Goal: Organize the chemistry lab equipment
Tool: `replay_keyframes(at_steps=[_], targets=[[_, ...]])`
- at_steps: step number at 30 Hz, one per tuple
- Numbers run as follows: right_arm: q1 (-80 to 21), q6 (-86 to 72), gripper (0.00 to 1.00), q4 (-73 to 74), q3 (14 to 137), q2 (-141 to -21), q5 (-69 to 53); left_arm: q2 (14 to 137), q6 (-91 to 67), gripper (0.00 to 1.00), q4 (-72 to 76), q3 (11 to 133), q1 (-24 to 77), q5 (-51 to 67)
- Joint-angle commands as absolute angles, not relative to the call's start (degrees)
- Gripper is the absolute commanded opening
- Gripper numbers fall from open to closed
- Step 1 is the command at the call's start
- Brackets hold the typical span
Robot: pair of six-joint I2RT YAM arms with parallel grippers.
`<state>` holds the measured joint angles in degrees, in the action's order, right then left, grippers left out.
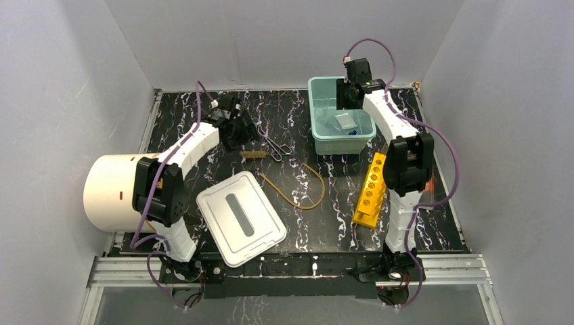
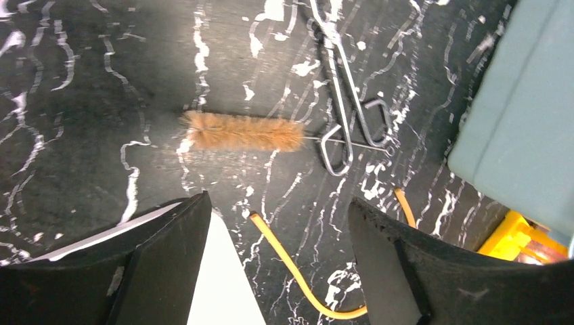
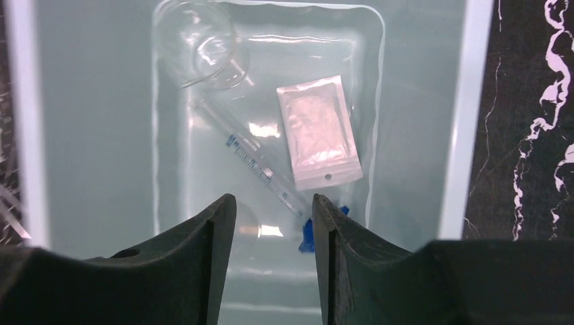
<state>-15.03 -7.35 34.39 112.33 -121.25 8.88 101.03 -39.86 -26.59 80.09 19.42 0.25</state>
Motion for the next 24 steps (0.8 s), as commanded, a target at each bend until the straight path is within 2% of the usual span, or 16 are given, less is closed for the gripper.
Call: replay_keyframes(at_steps=[1, 9, 15, 20, 24], targets=[[-15.42, -8.17, 0.55, 30.81, 108.99, -110.66, 3.79, 100.78, -40.49, 0.75, -31.21, 81.68, 17.69, -4.42], [-22.03, -1.87, 0.56, 23.70, 100.42, -102.73, 0.65, 106.93, -44.32, 0.76, -36.25, 85.85, 16.07, -4.64], [-30.28, 3.73, 0.57, 19.08, 97.87, -101.25, -4.86, 104.93, -46.40, 0.75, -34.79, 83.32, 14.53, -6.30], [-36.36, 4.28, 0.59, 19.48, 99.93, -106.13, -8.20, 100.63, -46.26, 0.74, -32.87, 78.90, 12.62, -6.46], [-39.64, 2.47, 0.60, 21.60, 105.30, -113.72, -5.31, 98.12, -47.11, 0.74, -32.64, 75.93, 11.48, -6.23]])
